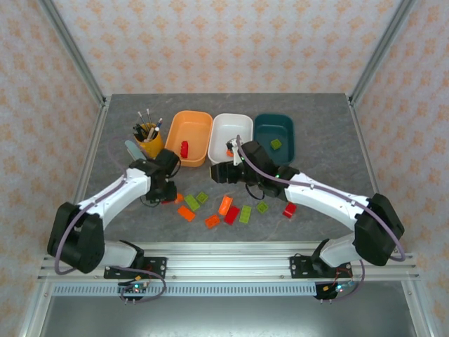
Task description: Sort the legos into containers by color
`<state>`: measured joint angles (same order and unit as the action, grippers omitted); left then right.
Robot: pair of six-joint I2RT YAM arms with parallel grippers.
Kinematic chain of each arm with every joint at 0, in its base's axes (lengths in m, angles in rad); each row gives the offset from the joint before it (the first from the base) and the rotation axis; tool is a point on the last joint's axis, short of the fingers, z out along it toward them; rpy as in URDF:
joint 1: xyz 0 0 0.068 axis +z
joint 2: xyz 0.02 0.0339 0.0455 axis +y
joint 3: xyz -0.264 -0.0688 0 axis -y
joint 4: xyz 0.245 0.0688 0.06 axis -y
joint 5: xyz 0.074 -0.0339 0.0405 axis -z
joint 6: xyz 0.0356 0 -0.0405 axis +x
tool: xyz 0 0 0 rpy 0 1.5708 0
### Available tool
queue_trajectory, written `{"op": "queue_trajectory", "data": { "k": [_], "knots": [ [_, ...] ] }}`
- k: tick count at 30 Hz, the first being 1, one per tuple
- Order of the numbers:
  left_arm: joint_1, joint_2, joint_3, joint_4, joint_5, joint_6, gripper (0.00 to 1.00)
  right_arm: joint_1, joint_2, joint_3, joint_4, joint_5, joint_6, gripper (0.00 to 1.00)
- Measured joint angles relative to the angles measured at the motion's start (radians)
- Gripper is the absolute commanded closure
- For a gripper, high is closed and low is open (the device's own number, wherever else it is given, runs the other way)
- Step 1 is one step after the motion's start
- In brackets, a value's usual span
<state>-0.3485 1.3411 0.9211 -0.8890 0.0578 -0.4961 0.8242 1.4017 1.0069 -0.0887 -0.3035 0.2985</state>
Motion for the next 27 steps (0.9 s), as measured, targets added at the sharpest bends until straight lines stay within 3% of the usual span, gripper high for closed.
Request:
{"op": "queue_trajectory", "data": {
  "k": [6, 16, 22, 27],
  "knots": [
    [0.0, 0.106, 0.332, -0.041, -0.008, 0.008, 0.74, 0.0, 0.001, 0.098, -0.003, 0.067, 0.017, 0.33],
    [0.003, 0.618, 0.777, -0.051, -0.011, 0.055, 0.74, -0.071, 0.099, 0.269, -0.056, 0.148, 0.094, 0.34],
    [0.013, 0.829, 0.933, -0.074, -0.011, 0.074, 0.73, -0.103, 0.125, 0.27, -0.109, 0.158, 0.137, 0.34],
    [0.018, 0.889, 0.965, -0.098, -0.011, 0.083, 0.68, -0.105, 0.125, 0.269, -0.141, 0.163, 0.153, 0.34]
  ]
}}
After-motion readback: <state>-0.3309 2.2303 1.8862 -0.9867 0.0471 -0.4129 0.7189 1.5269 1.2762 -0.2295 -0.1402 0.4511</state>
